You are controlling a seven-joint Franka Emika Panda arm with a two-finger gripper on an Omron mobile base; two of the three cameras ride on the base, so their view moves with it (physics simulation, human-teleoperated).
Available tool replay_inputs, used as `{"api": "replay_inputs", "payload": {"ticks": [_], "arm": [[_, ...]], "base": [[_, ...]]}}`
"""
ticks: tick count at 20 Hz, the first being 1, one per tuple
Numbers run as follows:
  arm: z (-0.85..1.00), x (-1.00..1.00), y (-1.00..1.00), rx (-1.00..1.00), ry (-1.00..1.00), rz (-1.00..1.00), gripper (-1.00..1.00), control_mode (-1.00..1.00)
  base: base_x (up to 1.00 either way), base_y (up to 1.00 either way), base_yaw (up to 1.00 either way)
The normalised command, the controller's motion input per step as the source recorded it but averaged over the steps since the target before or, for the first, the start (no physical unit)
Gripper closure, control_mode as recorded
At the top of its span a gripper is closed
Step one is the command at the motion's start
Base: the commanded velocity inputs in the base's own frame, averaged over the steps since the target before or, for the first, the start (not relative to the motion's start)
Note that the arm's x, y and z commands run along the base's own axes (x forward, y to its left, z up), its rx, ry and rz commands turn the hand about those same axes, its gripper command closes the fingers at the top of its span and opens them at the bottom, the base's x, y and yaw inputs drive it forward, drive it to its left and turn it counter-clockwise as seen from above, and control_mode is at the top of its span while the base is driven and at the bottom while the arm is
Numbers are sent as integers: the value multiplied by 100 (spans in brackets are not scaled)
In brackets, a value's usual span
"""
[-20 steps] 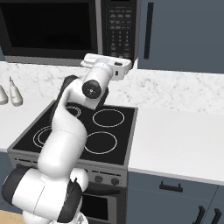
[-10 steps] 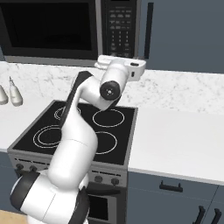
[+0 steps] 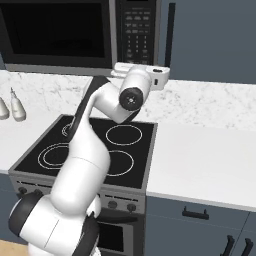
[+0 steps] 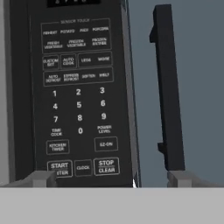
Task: Open the microwave, place the bowl with waffle inside the microwave, then close the microwave door and turn it on.
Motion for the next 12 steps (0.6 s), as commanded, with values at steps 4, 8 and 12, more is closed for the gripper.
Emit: {"api": "replay_inputs", "payload": {"ticks": [4, 8, 12], "arm": [[-8, 4, 3, -3, 3, 4, -100, -100], [0, 7, 0, 0, 3, 3, -100, -100], [-4, 11, 0, 0, 6, 2, -100, -100]], "base": [[0, 0, 0], [0, 0, 0], [0, 0, 0]]}}
